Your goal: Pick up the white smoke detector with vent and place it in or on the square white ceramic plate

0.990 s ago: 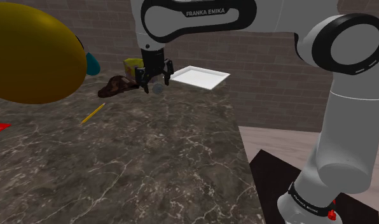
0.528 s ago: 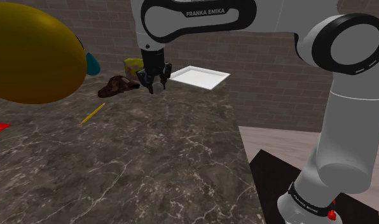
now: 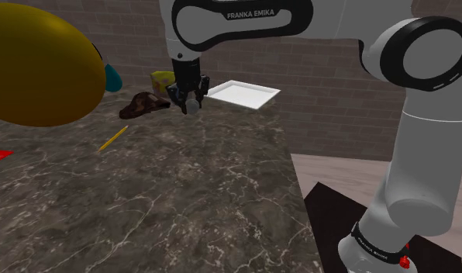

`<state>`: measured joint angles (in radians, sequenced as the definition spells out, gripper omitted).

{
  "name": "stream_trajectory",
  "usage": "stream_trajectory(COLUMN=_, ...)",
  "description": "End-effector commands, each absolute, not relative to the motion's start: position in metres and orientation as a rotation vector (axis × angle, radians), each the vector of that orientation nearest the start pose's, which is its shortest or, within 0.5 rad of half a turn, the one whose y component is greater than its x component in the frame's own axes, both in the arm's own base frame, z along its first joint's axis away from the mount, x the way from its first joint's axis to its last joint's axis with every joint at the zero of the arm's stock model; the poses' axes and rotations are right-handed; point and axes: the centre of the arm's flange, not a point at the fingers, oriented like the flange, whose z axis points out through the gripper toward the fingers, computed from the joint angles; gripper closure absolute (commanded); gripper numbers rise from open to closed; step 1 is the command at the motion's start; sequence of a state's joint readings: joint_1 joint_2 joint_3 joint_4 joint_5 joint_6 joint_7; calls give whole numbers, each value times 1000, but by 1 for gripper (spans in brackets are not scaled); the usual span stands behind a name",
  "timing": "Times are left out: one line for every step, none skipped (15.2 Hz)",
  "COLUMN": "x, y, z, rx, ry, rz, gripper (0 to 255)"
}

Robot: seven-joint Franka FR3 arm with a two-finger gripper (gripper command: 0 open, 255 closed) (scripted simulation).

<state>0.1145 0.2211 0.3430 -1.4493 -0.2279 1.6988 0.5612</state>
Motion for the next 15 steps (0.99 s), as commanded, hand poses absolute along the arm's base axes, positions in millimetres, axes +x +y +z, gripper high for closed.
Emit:
stream_trajectory(x=583, y=238, z=579, rx=-3247, ry=144, rz=-180, gripper=255)
stream_trajectory(x=583, y=238, z=584, rx=-3247, ry=144, rz=-180, gripper=255)
stream_trajectory(x=583, y=238, z=590, rx=-3247, ry=144, rz=-180, gripper=255)
stream_trajectory(x=583, y=238, z=595, rx=-3247, ry=144, rz=-180, gripper=255)
stream_trajectory(x=583, y=238, z=600, rx=-3247, ry=144, rz=-180, gripper=255)
stream_trajectory(x=583, y=238, z=605, rx=-3247, ry=144, rz=-180, gripper=255)
stream_trajectory(x=583, y=238, z=611, rx=-3247, ry=144, rz=-180, gripper=255)
stream_trajectory(x=583, y=238, z=616, rx=-3247, ry=144, rz=-180, gripper=255)
stream_trajectory(x=583, y=238, z=621, rx=-3247, ry=144, rz=-180, gripper=255)
stream_trajectory(x=583, y=238, z=627, rx=-3247, ry=144, rz=-180, gripper=255)
stream_trajectory(x=583, y=238, z=632, rx=-3247, ry=144, rz=-180, gripper=255)
stream_trajectory(x=583, y=238, z=637, rx=-3247, ry=144, rz=-180, gripper=255)
stream_trajectory(x=583, y=238, z=642, rx=-3247, ry=144, rz=-180, gripper=255)
stream_trajectory(x=583, y=238, z=648, rx=-3247, ry=144, rz=-180, gripper=255)
stream_trajectory(x=583, y=238, z=653, rx=-3247, ry=144, rz=-180, gripper=255)
